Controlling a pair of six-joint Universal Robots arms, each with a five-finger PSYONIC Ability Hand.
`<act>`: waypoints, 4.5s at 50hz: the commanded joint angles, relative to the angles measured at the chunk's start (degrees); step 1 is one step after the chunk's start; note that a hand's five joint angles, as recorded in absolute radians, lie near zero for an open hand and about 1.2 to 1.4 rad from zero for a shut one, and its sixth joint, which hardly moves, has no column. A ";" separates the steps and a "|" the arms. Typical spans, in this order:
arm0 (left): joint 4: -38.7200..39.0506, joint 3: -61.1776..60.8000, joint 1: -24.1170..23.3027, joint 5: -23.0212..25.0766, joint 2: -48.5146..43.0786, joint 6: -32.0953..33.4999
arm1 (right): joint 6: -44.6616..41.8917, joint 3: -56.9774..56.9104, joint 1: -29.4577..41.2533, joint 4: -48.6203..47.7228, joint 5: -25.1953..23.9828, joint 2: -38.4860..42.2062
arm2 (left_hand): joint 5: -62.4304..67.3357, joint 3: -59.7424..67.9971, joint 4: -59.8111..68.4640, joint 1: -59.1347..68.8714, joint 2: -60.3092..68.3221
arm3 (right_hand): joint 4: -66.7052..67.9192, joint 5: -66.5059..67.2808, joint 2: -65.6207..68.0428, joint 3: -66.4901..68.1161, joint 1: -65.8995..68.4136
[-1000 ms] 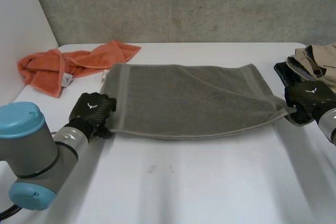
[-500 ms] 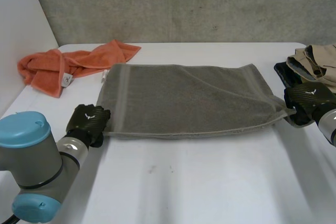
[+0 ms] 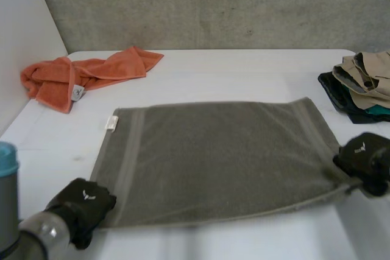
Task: Fold the laundry.
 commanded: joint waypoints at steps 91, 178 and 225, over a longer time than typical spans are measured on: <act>46.38 17.37 -3.62 -4.60 -21.89 -4.93 | 23.29 -16.58 -4.07 -30.71 -8.14 27.11 | -56.33 -58.20 -58.65 -54.72 -58.43 | 11.92 13.78 13.49 12.14 24.28; 38.49 35.99 -11.09 3.05 -36.47 -17.06 | 49.82 -7.10 24.05 -32.20 4.87 15.41 | -55.78 -57.65 -58.10 -54.17 -57.88 | -55.67 -53.82 -54.10 -55.45 -43.31; 29.95 19.30 -7.75 -1.79 -15.21 -18.11 | 12.55 -17.20 41.09 -37.74 -5.75 21.82 | -56.33 -58.20 -58.65 -54.72 -58.43 | 11.92 13.78 13.49 12.14 24.28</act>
